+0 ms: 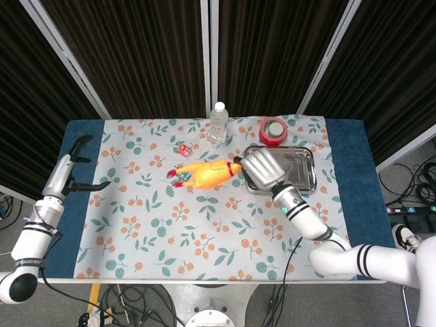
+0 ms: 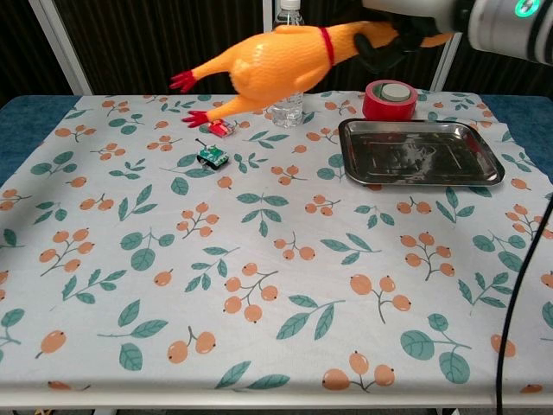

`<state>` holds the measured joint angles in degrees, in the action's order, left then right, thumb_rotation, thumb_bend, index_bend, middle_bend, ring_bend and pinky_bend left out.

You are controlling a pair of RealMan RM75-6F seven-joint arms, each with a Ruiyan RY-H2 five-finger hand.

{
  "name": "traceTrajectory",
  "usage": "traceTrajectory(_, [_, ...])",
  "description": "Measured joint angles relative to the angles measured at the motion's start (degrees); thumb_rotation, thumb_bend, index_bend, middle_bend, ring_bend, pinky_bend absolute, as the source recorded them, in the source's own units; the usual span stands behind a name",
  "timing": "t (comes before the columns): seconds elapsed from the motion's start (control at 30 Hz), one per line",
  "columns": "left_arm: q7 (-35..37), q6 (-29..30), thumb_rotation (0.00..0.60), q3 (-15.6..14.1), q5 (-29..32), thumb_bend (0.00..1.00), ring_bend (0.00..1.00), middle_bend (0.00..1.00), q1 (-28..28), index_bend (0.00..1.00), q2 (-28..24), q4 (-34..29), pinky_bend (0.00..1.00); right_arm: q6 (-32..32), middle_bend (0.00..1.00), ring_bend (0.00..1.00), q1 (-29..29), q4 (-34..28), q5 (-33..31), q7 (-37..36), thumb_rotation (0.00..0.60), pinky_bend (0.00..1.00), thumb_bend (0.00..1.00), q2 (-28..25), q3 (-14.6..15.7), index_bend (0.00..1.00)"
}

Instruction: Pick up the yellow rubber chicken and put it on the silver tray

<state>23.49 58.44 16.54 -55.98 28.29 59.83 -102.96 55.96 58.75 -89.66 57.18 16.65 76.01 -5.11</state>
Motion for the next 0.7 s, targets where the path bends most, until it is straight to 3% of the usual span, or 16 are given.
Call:
traceTrajectory(0.23, [-7.4,7.9,0.6,-2.8,-2.7,0.0,0.08,0.1,-4.0,0.13,2.8,-0.9,0.26,-5.3,0.7,0.63,-6.7,11.3,3.7,-18.1,0.6,0.75,0.73,-1.4,2.3,0.75])
traceTrajectory(0.43, [-8.6,7.1,0.6,-3.1,-0.4,0.0,0.08,0.1,-4.5,0.13,4.5,-0.1,0.26,-12.4,0.7,0.61,-10.0,25.2,8.1,-31.8,0.6,0.71,0.73,0.8,3.3,0.73])
traceTrajectory(0.57, [-9.8,6.6,0.6,-2.5,1.1,0.0,0.08,0.1,-4.2,0.13,5.4,0.7,0.25,-16.3,0.69,0.59,-11.0,34.7,11.8,-38.2,0.6,0.69,0.72,5.2,3.8,0.71])
traceTrajectory(0.67, [-10.4,6.1,0.6,-2.1,2.2,0.0,0.08,0.1,-4.0,0.13,5.6,1.0,0.25,-18.3,0.62,0.51,-11.1,40.1,14.2,-42.0,0.6,0.61,0.59,8.9,3.9,0.62])
traceTrajectory(0.7, [-10.6,5.9,0.6,-1.9,2.5,0.0,0.08,0.1,-4.0,0.13,5.7,1.0,0.26,-19.3,0.55,0.45,-11.0,42.4,15.3,-43.5,0.6,0.54,0.47,10.4,4.0,0.5])
